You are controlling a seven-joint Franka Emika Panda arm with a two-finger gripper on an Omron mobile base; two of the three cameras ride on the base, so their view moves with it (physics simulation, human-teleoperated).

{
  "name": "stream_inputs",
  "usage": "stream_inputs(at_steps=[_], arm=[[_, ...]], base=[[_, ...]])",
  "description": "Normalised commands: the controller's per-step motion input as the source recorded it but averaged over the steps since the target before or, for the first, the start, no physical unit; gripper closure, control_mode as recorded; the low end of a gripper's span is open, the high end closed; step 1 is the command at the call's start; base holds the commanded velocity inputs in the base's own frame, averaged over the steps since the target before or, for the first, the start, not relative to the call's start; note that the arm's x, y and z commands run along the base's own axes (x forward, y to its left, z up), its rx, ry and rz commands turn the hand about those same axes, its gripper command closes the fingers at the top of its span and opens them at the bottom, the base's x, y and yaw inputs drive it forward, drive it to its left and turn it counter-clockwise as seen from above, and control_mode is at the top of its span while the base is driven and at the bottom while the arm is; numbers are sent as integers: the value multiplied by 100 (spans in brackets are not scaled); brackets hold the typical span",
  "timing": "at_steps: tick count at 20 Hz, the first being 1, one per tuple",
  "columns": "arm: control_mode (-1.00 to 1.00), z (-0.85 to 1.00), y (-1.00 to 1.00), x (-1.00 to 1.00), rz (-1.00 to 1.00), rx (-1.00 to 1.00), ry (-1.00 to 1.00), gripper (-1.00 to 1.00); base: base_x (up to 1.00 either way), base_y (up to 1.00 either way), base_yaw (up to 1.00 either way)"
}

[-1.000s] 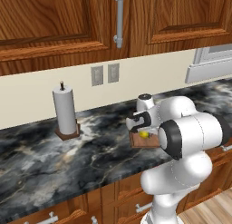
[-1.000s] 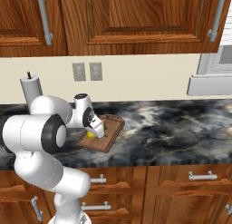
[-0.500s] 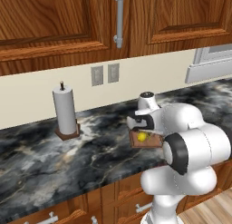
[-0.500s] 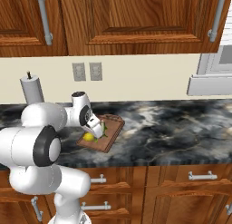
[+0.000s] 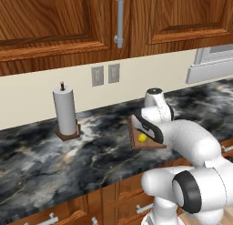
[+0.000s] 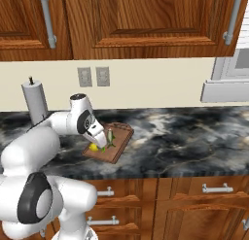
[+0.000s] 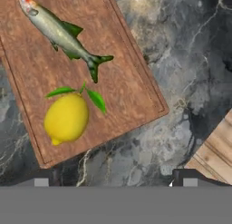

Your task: Retrieve a lemon from the fridge and place it on the cutting board with the fish.

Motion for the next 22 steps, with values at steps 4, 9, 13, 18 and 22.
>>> stream_inputs(at_steps=[4, 9, 13, 18, 22], arm=[[-100, 74, -13, -51, 1, 0, 0, -100], [-100, 38, -39, -48, 32, 1, -1, -100], [-100, 3, -47, -58, 65, 0, -9, -100], [-100, 5, 0, -72, 62, -3, -22, -100], [-100, 23, 28, -41, 14, -2, -24, -100]], base=[[0, 0, 0], [0, 0, 0], [0, 0, 0], [0, 0, 0], [0, 0, 0]])
